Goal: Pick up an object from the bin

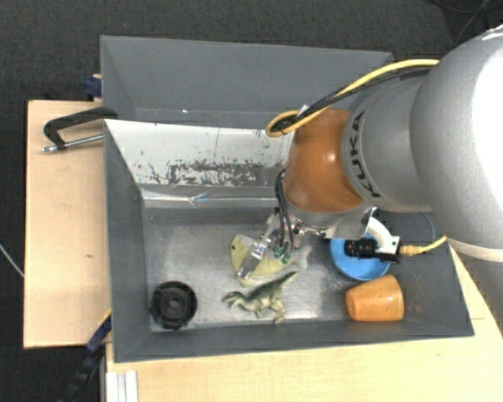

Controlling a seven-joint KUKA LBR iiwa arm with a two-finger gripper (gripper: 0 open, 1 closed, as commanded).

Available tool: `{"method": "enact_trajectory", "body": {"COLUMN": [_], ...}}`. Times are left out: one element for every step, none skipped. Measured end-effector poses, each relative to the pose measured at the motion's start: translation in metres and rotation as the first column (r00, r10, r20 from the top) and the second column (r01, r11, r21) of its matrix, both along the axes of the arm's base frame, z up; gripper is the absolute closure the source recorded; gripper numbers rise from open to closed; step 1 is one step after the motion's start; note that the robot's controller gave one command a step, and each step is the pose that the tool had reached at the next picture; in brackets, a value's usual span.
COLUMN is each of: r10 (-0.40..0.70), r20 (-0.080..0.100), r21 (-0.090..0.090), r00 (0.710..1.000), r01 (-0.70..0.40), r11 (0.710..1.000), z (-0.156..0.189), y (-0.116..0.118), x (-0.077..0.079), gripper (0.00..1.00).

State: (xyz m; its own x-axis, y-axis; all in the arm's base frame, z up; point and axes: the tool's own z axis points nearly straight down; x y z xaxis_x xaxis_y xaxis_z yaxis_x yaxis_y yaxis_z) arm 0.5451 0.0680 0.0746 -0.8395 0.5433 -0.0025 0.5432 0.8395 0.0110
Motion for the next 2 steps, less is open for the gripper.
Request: {"method": "enact_trajectory", "body": {"r10": [0.004, 0.002], "r20": [-0.004, -0.001], "r21": [-0.004, -0.004], "r00": [1.000, 1.000], "r01": [-0.004, -0.002], "r11": [1.000, 1.000], "z": [0.0022, 0.0033], "y": [0.0026, 0.0021], "x": [0.0014, 0.0023], "gripper": [0.00, 1.00]}}
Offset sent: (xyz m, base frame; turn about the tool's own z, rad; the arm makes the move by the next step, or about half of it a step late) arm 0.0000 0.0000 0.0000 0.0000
